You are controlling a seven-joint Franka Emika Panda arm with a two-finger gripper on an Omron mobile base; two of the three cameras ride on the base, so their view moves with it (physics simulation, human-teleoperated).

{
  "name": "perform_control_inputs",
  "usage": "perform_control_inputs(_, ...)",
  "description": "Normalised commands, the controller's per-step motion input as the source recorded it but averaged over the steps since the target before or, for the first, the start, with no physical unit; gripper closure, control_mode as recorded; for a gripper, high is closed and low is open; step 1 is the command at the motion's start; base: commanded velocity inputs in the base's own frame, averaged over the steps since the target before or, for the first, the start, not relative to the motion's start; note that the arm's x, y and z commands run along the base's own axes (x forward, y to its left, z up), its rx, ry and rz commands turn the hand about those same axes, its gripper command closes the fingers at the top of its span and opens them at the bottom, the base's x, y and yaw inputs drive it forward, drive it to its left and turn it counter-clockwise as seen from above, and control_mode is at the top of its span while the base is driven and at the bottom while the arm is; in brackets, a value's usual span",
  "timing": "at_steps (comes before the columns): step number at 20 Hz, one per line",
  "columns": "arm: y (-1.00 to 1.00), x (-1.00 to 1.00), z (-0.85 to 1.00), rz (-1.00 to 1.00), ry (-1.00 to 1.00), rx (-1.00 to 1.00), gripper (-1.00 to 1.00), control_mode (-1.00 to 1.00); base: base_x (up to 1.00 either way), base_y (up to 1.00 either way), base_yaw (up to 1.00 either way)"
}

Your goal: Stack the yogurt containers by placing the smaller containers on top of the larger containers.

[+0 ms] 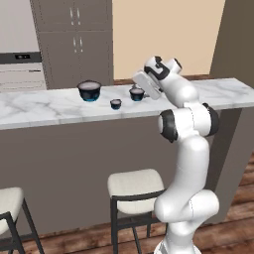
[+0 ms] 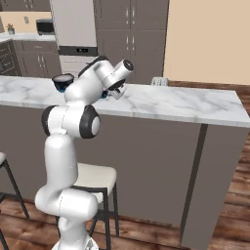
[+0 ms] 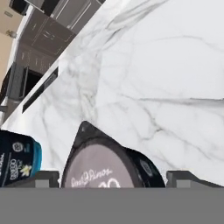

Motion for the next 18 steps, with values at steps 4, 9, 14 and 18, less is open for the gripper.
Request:
perform_control_inputs(4, 0.02, 0.18, -0.13, 0.0, 0.01, 0.0, 1.0, -1.0, 0.0, 0.0, 0.0)
perform_control_inputs(9, 0.01, 0.0, -0.1, 0.0, 0.0, 0.0, 1.0, -1.0, 0.0, 0.0, 0.0)
perform_control_inputs(14, 0.0, 0.0, -0.1, 0.0, 0.0, 0.0, 1.0, -1.0, 0.0, 0.0, 0.0)
perform_control_inputs(18, 0.0, 0.0, -0.02, -0.01, 0.0, 0.01, 1.0, -1.0, 0.0, 0.0, 0.0)
